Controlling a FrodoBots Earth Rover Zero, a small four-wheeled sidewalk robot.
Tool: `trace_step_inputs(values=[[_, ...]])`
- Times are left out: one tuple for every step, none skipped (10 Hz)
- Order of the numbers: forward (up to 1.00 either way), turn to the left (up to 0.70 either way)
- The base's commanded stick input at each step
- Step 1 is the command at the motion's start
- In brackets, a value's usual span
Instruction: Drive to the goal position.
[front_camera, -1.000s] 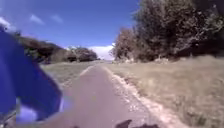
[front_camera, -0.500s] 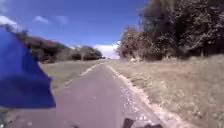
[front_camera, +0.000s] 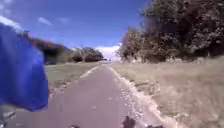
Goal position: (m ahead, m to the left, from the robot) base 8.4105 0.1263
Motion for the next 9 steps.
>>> trace_step_inputs(values=[[0.70,0.31],[0.70,0.32],[0.70,0.00],[0.70,0.00],[0.70,0.00],[0.70,0.00],[0.70,0.00],[0.70,0.09],[0.70,0.19]])
